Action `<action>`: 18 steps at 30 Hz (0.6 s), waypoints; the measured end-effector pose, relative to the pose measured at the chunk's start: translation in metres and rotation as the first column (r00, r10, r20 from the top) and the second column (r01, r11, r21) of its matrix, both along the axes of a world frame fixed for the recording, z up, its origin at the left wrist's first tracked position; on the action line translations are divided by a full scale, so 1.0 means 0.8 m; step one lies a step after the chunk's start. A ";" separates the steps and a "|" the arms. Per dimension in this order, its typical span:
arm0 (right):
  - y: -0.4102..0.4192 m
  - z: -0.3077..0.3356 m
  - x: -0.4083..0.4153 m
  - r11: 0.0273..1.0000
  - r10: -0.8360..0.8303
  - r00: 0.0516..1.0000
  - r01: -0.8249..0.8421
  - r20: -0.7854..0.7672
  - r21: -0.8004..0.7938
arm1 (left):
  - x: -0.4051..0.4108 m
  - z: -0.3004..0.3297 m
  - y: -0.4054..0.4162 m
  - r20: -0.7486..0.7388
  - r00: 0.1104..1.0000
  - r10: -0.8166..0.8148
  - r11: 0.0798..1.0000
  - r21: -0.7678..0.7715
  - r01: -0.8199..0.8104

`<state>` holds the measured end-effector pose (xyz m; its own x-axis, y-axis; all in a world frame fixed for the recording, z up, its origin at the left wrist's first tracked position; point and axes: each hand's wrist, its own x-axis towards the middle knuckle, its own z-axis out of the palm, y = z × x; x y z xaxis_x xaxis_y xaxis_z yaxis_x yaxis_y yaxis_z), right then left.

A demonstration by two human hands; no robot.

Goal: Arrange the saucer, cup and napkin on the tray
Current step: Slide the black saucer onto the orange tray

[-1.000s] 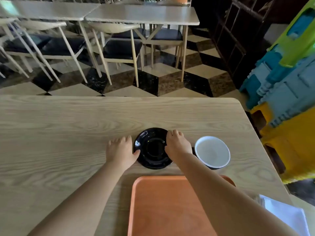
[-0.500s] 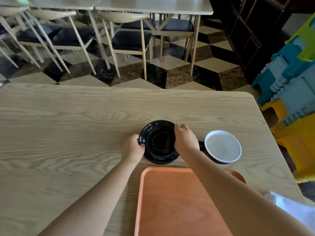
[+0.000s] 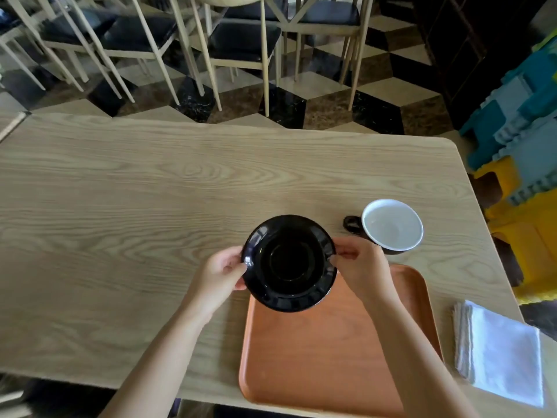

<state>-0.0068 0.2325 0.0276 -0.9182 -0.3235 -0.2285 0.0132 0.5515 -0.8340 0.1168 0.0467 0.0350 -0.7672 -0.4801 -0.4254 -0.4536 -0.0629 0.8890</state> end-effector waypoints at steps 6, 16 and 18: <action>0.030 -0.031 0.039 0.997 -0.051 0.994 0.046 0.097 0.055 | 0.028 -0.032 0.024 0.060 0.998 0.002 0.997 -0.074 0.003; 0.042 -0.036 0.050 0.995 -0.053 0.992 0.043 0.115 0.094 | 0.029 -0.047 0.030 0.233 0.970 -0.068 0.878 -0.448 0.169; 0.043 -0.037 0.051 0.995 -0.038 0.994 0.027 0.106 0.100 | 0.028 -0.044 0.030 0.279 0.959 -0.047 0.857 -0.481 0.182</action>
